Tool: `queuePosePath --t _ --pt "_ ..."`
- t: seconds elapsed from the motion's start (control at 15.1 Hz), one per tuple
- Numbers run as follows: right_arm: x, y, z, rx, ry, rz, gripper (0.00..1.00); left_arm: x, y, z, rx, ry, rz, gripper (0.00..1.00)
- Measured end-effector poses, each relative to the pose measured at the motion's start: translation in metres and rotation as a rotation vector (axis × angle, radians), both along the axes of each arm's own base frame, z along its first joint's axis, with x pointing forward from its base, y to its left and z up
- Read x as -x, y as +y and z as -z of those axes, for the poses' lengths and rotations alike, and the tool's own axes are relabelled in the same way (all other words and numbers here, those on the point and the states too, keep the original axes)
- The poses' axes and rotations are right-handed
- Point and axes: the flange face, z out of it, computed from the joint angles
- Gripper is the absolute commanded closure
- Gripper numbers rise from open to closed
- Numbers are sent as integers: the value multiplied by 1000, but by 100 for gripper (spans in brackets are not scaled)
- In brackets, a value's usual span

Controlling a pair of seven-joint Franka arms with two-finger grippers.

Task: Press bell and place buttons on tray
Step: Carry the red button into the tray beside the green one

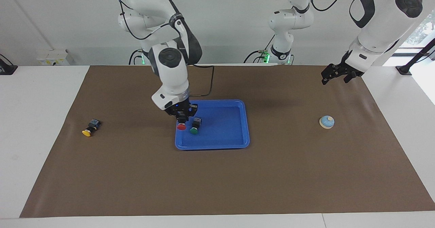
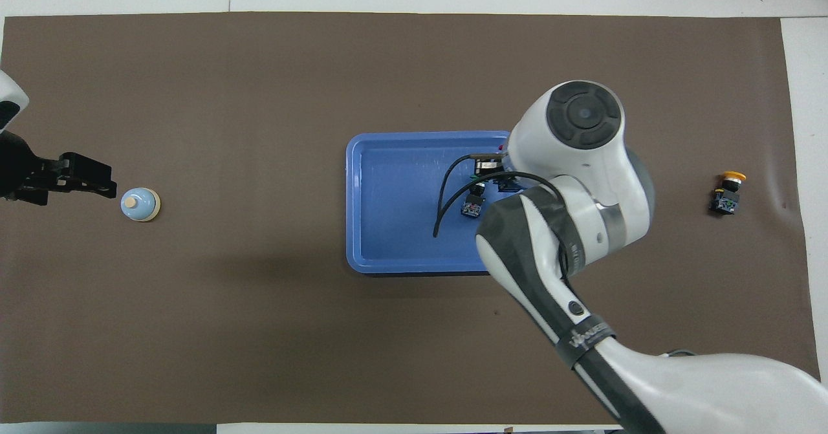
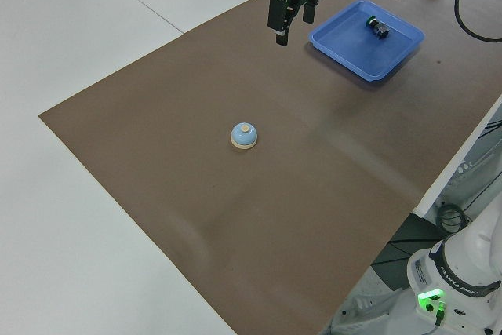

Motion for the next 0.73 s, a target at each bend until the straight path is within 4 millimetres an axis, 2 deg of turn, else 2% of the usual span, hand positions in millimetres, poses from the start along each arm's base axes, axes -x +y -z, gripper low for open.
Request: queuePosePath --t 0.2,0.33,0.46,0.73 --pt "24 60 10 2 7 19 100 0 0 0 0 0 0 0" --pt "34 88 28 5 12 27 100 0 0 0 0 0 0 0" --pt "34 98 50 6 14 27 100 0 0 0 0 0 0 0" --pt "31 92 84 -4 -1 36 100 0 0 0 0 0 0 0"
